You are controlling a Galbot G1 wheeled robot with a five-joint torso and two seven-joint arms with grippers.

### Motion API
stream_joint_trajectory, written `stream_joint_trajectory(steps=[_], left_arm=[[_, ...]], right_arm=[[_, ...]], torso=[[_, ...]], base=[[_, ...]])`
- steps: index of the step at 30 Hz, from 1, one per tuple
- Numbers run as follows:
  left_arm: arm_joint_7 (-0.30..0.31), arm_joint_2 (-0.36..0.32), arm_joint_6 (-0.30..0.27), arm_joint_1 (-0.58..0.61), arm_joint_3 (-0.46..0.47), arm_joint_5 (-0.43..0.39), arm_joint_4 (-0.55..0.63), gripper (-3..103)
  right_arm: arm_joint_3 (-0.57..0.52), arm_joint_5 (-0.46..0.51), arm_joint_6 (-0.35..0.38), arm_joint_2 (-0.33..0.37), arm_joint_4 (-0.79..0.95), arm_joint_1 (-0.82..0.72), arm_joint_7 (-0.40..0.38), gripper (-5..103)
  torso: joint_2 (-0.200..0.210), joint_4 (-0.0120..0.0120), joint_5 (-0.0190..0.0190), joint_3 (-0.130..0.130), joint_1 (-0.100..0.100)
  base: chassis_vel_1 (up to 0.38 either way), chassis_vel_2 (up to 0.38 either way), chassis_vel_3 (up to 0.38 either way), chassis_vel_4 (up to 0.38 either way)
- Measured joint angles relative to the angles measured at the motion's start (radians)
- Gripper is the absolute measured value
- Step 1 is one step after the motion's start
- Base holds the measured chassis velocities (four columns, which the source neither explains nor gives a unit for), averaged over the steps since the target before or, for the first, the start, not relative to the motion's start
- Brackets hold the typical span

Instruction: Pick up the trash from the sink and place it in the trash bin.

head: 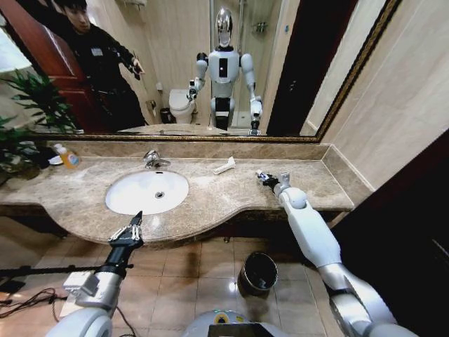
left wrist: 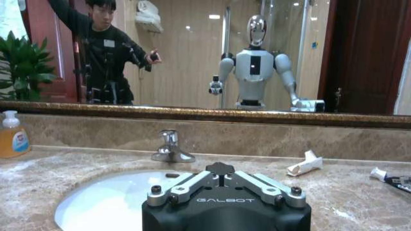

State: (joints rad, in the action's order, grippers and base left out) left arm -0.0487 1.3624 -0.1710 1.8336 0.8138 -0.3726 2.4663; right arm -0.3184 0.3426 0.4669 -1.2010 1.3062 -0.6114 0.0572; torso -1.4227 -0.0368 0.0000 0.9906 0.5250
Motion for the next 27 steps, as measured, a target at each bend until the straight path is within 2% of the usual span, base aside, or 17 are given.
stream_joint_trajectory(steps=[1, 2, 4, 5, 8, 9, 10, 18, 21, 27], left_arm=[[0.0, 0.0, 0.0, 0.0, 0.0, 0.0, 0.0, 0], [0.0, 0.0, 0.0, 0.0, 0.0, 0.0, 0.0, 0], [0.0, 0.0, 0.0, 0.0, 0.0, 0.0, 0.0, 0], [0.0, 0.0, 0.0, 0.0, 0.0, 0.0, 0.0, 0], [0.0, 0.0, 0.0, 0.0, 0.0, 0.0, 0.0, 0], [0.0, 0.0, 0.0, 0.0, 0.0, 0.0, 0.0, 0], [0.0, 0.0, 0.0, 0.0, 0.0, 0.0, 0.0, 0], [0.0, 0.0, 0.0, 0.0, 0.0, 0.0, 0.0, 0], [0.0, 0.0, 0.0, 0.0, 0.0, 0.0, 0.0, 0], [0.0, 0.0, 0.0, 0.0, 0.0, 0.0, 0.0, 0]], right_arm=[[-0.001, 0.002, 0.0, 0.001, 0.0, -0.002, 0.0, 46], [-0.003, 0.004, -0.001, 0.003, 0.001, -0.005, 0.0, 46], [-0.004, 0.005, -0.004, 0.005, 0.001, -0.009, -0.001, 35], [-0.004, 0.005, -0.004, 0.005, 0.001, -0.009, -0.001, 35], [-0.006, 0.005, -0.011, 0.004, 0.001, -0.013, -0.001, 19], [-0.006, 0.005, -0.011, 0.004, 0.001, -0.013, -0.001, 19], [-0.006, 0.004, -0.013, 0.003, 0.001, -0.015, -0.001, 14], [-0.006, 0.001, -0.023, -0.002, 0.003, -0.022, 0.0, 9], [-0.005, -0.002, -0.041, -0.005, 0.0, -0.023, -0.004, 0], [-0.003, -0.002, -0.065, -0.01, 0.003, -0.024, -0.023, 0]], torso=[[0.0, 0.0, 0.0, 0.0, 0.0], [0.0, 0.0, 0.0, 0.0, 0.0], [0.0, 0.0001, 0.0, 0.0, 0.0], [0.0, 0.0001, 0.0, 0.0, 0.0], [0.0, 0.0, -0.0001, 0.0, 0.0], [0.0, 0.0, -0.0001, 0.0, 0.0], [0.0, 0.0, -0.0001, 0.0, 0.0], [0.0, 0.0, -0.0001, 0.0, 0.0], [0.0, 0.0001, 0.0, 0.0, 0.0], [0.0, 0.0, 0.0, 0.0, 0.0]], base=[[0.0, 0.0, 0.0, 0.0], [0.0, 0.0, 0.0, 0.0], [0.0, 0.0, 0.0, 0.0], [0.0, 0.0, 0.0, 0.0], [0.0, 0.0, 0.0, 0.0], [0.0, 0.0, 0.0, 0.0], [0.0, 0.0, 0.0, 0.0], [0.0, 0.0, 0.0, 0.0], [0.0, 0.0, 0.0, 0.0], [0.0, 0.0, 0.0, 0.0]])
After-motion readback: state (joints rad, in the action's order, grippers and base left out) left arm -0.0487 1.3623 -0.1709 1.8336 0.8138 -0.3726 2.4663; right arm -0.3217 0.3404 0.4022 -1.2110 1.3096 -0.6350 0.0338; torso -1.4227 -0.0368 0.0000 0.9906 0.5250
